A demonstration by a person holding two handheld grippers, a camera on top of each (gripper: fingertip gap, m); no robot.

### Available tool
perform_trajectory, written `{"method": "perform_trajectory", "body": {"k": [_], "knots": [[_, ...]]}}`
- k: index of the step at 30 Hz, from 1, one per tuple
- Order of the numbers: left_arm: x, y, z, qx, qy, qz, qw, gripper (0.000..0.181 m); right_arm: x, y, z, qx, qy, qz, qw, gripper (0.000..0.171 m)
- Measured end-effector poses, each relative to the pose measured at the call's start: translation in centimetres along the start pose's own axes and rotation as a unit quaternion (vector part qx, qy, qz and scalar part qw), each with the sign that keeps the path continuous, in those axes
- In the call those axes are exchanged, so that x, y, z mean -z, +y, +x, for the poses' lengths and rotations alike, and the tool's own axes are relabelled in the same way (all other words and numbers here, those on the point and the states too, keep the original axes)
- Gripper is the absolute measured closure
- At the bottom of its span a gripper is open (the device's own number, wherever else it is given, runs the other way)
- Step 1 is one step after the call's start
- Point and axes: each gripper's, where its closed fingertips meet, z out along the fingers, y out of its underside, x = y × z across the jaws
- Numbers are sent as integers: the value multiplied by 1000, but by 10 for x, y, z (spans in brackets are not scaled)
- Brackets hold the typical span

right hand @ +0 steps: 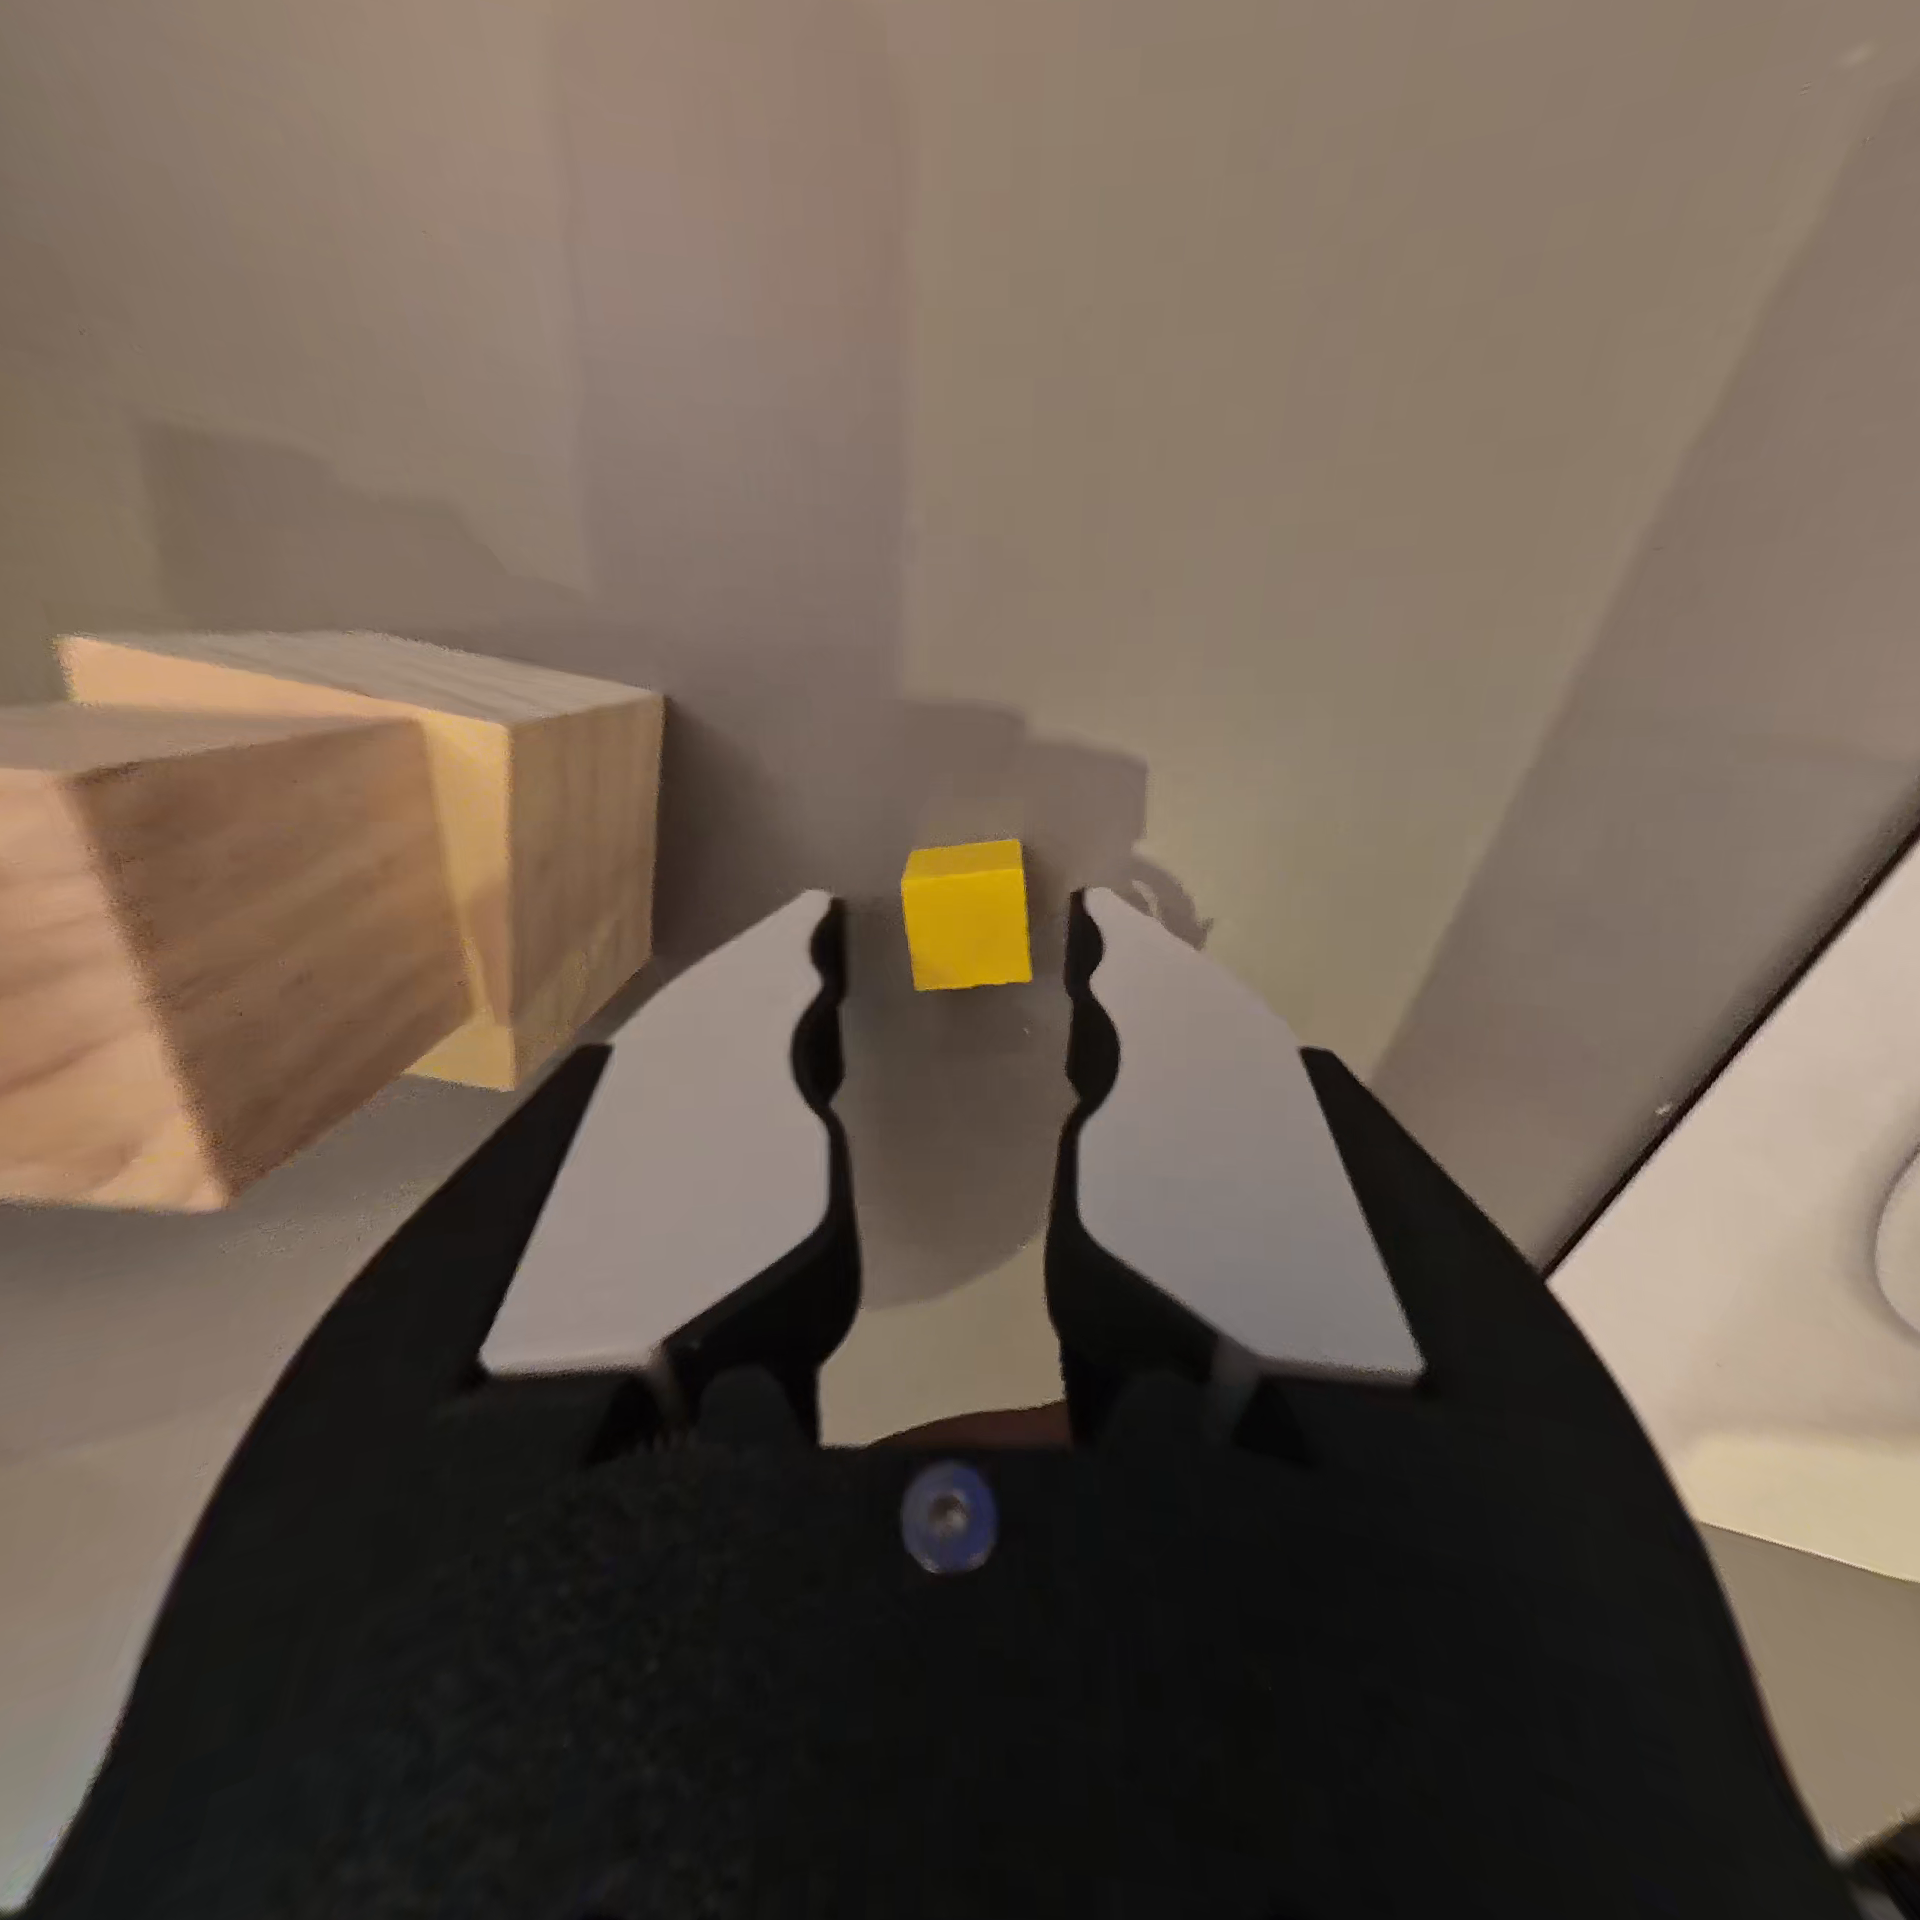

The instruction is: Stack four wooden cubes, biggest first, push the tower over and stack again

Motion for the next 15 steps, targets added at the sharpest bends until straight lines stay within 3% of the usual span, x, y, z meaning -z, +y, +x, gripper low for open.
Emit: {"method": "perform_trajectory", "body": {"k": [1, 5, 9, 12, 15], "knots": [[0, 0, 0, -1, 1, -1, 1000, 126, -3, 2, -1, 6, -1, -11, 1000, 148], [-1, 1, 1, -1, 2, -2, 1000, 126, 12, 3, 8, -19, 35, 2, 999, 149], [-1, 1, 1, -2, 5, -4, 1000, 126, 82, -15, 2, -64, 89, 86, 990, 149], [-1, 1, 2, -7, 3, -4, 1000, 126, 133, -35, -32, -57, 93, 127, 986, 149], [-1, 1, 3, -13, 1, -3, 1000, 127, 147, -50, -69, -23, 75, 111, 991, 149]]}}
